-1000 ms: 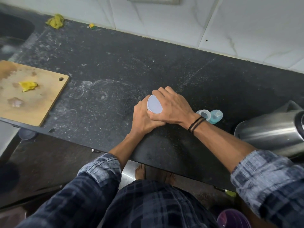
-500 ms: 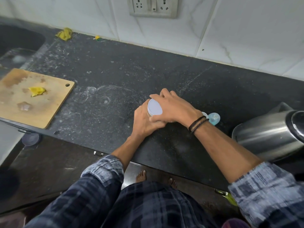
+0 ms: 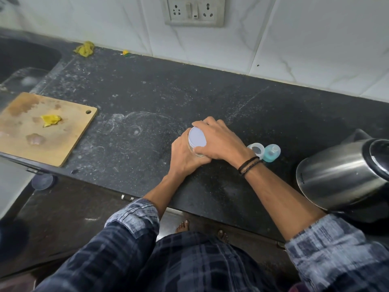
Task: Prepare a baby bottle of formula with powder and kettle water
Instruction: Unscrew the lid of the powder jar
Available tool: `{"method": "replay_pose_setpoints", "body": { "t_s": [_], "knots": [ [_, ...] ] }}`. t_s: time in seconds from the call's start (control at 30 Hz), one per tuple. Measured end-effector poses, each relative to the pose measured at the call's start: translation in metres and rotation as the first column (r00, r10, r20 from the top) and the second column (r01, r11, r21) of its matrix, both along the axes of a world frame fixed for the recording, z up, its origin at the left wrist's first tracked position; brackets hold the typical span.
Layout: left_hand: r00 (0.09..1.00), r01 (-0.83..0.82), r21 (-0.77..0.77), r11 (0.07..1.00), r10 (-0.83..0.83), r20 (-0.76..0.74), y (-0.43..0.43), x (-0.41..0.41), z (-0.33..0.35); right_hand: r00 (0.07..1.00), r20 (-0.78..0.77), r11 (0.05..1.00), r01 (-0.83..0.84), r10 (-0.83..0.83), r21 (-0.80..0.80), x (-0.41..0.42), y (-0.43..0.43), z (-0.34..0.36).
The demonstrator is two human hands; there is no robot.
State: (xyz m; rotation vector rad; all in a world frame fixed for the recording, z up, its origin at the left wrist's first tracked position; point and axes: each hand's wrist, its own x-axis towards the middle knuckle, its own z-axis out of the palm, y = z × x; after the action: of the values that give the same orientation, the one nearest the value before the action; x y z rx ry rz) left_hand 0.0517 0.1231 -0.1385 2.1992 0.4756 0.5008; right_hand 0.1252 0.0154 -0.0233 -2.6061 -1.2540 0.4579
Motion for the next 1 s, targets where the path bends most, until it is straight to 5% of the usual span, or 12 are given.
{"method": "replay_pose_setpoints", "body": {
  "t_s": [1.0],
  "knots": [
    [1.0, -0.02, 0.022, 1.0, 0.02, -0.011, 0.003, 0.002, -0.011, 0.995, -0.083, 0.993, 0.071, -0.063, 0.099, -0.006, -0.002, 0.001]
  ]
}}
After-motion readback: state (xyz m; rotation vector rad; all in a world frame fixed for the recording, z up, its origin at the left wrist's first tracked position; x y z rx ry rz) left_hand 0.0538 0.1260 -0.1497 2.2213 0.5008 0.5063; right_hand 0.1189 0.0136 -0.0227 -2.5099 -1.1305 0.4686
